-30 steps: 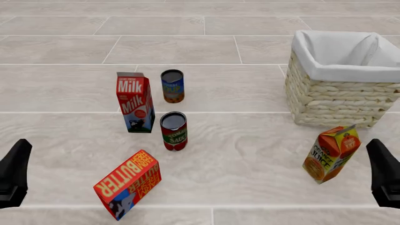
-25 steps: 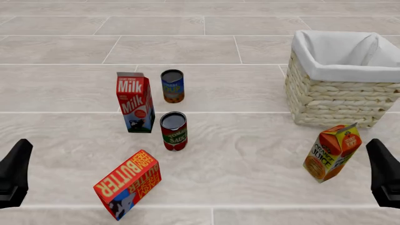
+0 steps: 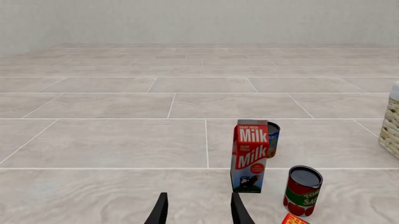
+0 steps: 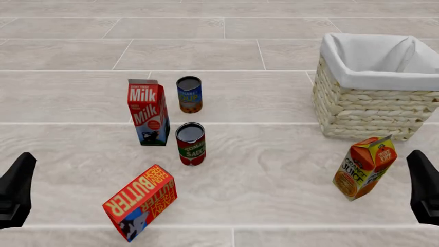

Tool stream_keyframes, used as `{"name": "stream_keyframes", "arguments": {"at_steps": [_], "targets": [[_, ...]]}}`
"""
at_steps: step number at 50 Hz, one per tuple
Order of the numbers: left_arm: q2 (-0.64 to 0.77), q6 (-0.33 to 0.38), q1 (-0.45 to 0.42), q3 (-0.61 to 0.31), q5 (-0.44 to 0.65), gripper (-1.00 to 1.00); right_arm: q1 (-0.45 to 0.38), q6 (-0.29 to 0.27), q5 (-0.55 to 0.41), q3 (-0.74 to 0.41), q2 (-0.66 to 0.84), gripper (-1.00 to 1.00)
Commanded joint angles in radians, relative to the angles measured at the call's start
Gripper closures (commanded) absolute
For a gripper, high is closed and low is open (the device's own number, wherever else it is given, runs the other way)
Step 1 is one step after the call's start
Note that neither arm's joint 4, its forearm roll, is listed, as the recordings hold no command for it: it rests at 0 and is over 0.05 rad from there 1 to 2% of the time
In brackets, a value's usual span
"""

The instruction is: Pick the cream cheese and place it in the basket.

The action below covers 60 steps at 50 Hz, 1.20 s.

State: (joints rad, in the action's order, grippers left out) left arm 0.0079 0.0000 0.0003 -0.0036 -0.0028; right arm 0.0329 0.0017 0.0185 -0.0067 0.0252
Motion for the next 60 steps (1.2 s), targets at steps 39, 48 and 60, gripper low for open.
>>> {"name": "stream_keyframes", "arguments": {"at_steps": [39, 48, 60], "targets": [[0.001, 0.0, -0.001, 0.0, 0.0, -1.0, 0.337, 0.013, 0.238, -0.128, 0.399, -1.0], [0.0, 0.0, -0.001, 0.0, 0.0, -1.0, 0.497, -0.056, 0.294, -0.211, 0.525, -1.0], [0.0, 0.0, 0.0, 0.0, 0.0, -1.0, 0.703, -0.003, 0.606, -0.156, 0.865, -1.0]]}}
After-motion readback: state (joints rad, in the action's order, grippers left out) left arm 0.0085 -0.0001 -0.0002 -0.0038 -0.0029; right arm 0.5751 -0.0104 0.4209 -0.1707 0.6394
